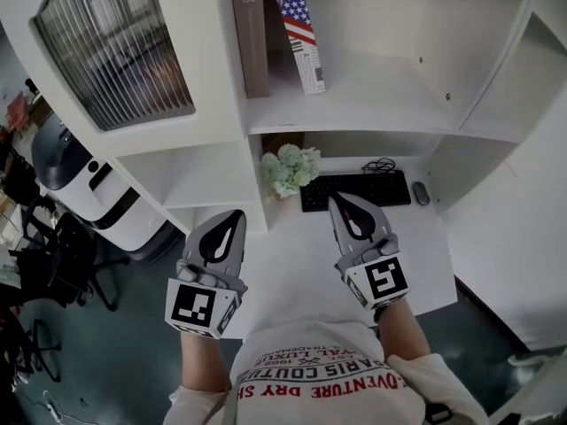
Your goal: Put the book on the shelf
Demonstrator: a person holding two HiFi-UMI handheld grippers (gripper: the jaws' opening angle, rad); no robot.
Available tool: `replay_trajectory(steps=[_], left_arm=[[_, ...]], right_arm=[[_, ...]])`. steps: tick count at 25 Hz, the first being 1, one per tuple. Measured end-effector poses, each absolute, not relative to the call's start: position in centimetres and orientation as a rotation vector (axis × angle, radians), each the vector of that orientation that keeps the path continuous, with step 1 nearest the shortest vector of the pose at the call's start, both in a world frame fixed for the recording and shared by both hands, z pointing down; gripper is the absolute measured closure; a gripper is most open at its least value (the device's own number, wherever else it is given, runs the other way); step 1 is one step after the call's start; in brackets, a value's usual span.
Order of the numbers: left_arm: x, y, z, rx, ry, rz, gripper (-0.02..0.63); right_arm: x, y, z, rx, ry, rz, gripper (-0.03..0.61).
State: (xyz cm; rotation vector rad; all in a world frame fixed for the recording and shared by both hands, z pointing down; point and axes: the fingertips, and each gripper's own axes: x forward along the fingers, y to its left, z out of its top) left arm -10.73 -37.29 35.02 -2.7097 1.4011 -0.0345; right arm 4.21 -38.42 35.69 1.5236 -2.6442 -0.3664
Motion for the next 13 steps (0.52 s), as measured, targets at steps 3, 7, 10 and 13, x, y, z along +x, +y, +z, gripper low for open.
replay_trajectory(steps=[3, 7, 10, 13], left_arm=[[-10.3, -37.6, 35.2, -2.723, 1.402, -0.046, 0.609], [-9.7, -38.0, 35.8, -2.732, 1.389, -0.05, 0.609], [-9.3, -38.3, 36.4, -2.74, 1.381, -0.064, 0.609], [-8.9, -38.5, 37.2, -2.744, 1.364, -0.065, 0.609]], right_arm=[[4.4, -38.7, 36.4, 1.525, -2.644, -0.336, 0.578], [4.6, -39.1, 37.0, 1.518, -2.634, -0.316, 0.578], [4.8, -39.5, 37.4, 1.514, -2.636, -0.291, 0.578], [4.7, -39.7, 37.5, 1.498, -2.632, -0.307, 0.578]])
